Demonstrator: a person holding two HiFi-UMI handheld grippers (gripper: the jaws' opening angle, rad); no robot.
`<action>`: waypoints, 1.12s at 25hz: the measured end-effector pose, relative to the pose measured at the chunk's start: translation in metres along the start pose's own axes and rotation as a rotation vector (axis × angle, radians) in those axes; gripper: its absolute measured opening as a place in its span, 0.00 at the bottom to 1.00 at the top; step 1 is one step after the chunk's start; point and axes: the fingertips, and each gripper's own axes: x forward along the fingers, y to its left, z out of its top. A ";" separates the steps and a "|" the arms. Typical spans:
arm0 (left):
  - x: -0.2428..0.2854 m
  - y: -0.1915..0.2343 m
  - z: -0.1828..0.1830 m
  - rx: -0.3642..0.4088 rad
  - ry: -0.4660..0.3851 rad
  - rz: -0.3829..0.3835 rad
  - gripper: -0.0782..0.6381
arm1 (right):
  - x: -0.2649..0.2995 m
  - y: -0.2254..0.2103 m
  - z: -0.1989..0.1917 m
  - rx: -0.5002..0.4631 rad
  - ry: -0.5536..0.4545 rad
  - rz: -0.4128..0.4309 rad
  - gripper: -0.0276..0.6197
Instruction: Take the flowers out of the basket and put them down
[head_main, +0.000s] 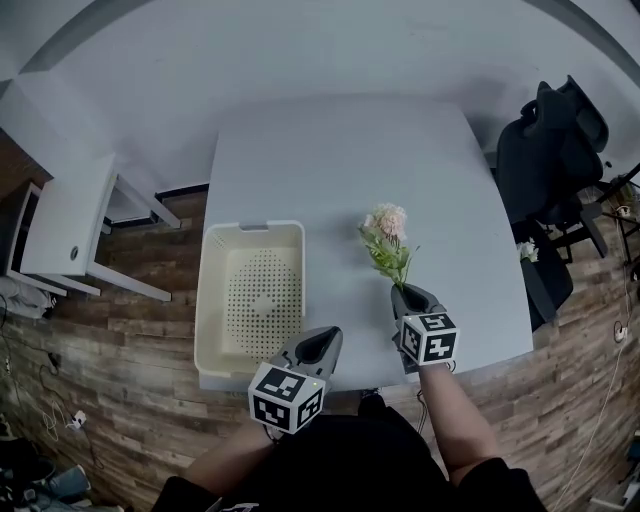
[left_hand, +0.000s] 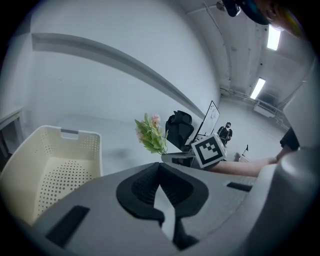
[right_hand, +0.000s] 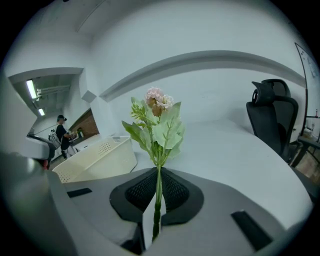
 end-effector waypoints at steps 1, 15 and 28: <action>0.004 -0.002 -0.002 -0.008 0.005 0.006 0.12 | 0.004 -0.003 -0.005 0.003 0.014 0.009 0.09; 0.046 -0.014 -0.038 -0.102 0.062 0.120 0.12 | 0.053 -0.038 -0.068 0.004 0.182 0.100 0.09; 0.076 -0.023 -0.081 -0.169 0.117 0.163 0.12 | 0.072 -0.045 -0.092 0.026 0.256 0.145 0.09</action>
